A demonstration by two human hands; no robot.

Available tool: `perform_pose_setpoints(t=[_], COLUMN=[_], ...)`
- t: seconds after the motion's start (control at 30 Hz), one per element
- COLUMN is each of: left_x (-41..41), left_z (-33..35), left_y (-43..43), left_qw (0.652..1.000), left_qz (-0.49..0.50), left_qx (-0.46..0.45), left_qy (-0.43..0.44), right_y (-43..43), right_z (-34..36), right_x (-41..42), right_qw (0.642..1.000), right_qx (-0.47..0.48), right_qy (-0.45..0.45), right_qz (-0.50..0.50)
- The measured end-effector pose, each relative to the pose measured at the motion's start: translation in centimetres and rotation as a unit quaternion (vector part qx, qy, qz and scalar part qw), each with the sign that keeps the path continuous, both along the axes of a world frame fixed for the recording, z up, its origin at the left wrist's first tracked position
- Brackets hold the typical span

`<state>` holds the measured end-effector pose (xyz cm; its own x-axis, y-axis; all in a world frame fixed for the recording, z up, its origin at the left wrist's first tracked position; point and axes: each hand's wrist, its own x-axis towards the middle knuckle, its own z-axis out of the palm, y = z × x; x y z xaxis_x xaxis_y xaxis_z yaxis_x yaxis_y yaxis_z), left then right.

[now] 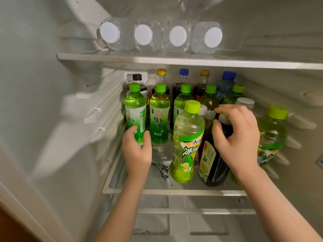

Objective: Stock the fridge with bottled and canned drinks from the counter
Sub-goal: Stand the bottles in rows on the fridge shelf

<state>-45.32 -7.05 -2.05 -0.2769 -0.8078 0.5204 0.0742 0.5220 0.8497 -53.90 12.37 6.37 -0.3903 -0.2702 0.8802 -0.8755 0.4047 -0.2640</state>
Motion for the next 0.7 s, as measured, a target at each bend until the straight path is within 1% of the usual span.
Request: perform_pose_setpoints(t=[0.03, 0.1, 0.17, 0.23, 0.27, 0.3, 0.37, 0.4, 0.53, 0.7], left_x=[0.4, 1.0, 1.4, 1.5, 1.4, 1.3, 1.0, 0.9, 0.3, -0.1], left_z=[0.3, 1.4, 2.5, 2.8, 2.7, 2.6, 2.2, 1.9, 0.9, 1.0], left_y=[0.9, 2.9, 4.5, 5.6, 6.0, 6.2, 6.5, 6.6, 6.9, 6.4], left_qw=[0.999, 0.985, 0.952, 0.927, 0.925, 0.932, 0.949, 0.952, 0.954, 0.96], left_qz=[-0.041, -0.172, -0.303, -0.373, -0.377, -0.359, -0.298, -0.282, -0.277, -0.262], left_qx=[0.002, 0.017, 0.03, 0.046, 0.049, 0.044, 0.029, 0.028, 0.041, 0.019], left_qy=[0.001, 0.001, 0.012, 0.01, -0.009, -0.038, -0.096, -0.112, -0.11, -0.102], right_y=[0.0, 0.2, 0.4, 0.7, 0.8, 1.0, 1.3, 1.5, 2.7, 4.3], right_z=[0.0, 0.1, 0.1, 0.3, 0.2, 0.2, -0.2, -0.5, -0.8, -0.6], right_x=[0.0, 0.1, 0.1, 0.2, 0.2, 0.3, 0.7, 0.9, 1.1, 1.7], right_qw=[1.0, 1.0, 1.0, 0.999, 0.999, 0.999, 0.996, 0.995, 0.991, 0.989], right_qx=[0.003, 0.009, 0.016, 0.022, 0.024, 0.023, 0.018, 0.022, 0.039, 0.044], right_qy=[-0.004, -0.013, -0.021, -0.027, -0.032, -0.04, -0.076, -0.095, -0.115, -0.125], right_qz=[0.002, 0.005, 0.011, 0.02, 0.024, 0.029, 0.036, 0.035, 0.051, 0.073])
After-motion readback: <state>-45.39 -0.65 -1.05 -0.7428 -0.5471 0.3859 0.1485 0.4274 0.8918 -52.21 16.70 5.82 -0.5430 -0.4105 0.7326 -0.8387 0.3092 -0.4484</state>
